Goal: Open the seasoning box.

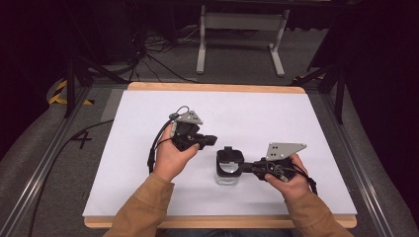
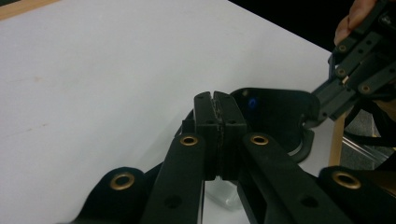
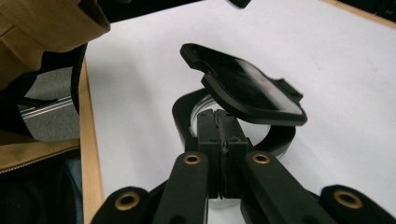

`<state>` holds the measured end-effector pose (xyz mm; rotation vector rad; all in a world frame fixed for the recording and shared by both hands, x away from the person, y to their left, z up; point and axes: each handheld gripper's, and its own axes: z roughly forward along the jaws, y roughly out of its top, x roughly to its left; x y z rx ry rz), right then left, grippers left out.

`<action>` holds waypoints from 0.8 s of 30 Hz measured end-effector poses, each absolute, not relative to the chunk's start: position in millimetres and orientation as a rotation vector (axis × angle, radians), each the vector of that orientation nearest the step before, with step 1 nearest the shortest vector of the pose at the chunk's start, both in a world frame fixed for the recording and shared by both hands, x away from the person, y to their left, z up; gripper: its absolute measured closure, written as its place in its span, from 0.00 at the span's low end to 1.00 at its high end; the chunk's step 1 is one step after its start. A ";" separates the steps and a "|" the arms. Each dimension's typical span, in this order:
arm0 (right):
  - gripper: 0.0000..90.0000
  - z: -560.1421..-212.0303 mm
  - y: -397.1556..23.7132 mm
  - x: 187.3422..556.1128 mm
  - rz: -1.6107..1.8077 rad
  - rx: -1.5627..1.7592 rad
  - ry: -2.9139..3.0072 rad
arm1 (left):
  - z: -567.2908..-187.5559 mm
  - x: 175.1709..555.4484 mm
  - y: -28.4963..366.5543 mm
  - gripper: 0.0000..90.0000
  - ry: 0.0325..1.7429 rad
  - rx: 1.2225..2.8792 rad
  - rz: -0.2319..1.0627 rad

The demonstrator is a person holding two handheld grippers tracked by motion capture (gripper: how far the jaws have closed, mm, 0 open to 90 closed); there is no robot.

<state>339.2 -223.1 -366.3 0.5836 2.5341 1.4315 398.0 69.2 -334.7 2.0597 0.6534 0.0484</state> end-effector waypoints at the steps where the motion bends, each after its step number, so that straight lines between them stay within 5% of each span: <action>1: 1.00 -365.4 -222.7 339.5 1.438 0.584 2.528 | -334.2 394.8 70.9 1.00 0.660 2.057 0.048; 24: 1.00 -352.2 -212.9 354.4 1.473 0.522 2.466 | -359.9 333.8 66.6 1.00 0.495 2.082 0.028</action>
